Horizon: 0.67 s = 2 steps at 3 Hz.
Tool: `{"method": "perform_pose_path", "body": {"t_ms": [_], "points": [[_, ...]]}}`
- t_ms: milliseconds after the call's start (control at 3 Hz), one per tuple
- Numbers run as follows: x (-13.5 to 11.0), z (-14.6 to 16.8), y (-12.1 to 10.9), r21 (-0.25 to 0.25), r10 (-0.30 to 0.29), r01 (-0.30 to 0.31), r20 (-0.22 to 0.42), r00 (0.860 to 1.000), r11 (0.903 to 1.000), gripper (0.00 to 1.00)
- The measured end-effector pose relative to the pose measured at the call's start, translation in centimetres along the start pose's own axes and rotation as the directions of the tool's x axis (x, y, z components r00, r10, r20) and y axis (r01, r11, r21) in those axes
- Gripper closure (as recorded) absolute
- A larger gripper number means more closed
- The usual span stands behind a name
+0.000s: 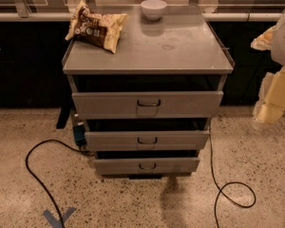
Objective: Open middle drawer
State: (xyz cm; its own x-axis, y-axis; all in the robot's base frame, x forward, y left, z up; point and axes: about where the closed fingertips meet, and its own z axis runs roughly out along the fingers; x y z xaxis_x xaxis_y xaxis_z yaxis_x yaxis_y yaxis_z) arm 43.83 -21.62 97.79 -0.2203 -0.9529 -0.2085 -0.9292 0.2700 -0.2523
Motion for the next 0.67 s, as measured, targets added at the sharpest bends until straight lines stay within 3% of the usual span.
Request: {"method": "perform_pose_path", "body": {"t_ms": [333,667], "points": [[0.0,0.0,0.0,0.000,0.000,0.000,0.000,1.000,1.0000,0.00],[0.6,2.1,-0.2,-0.011,0.010,-0.010,0.001,1.000,0.9999,0.00]]}}
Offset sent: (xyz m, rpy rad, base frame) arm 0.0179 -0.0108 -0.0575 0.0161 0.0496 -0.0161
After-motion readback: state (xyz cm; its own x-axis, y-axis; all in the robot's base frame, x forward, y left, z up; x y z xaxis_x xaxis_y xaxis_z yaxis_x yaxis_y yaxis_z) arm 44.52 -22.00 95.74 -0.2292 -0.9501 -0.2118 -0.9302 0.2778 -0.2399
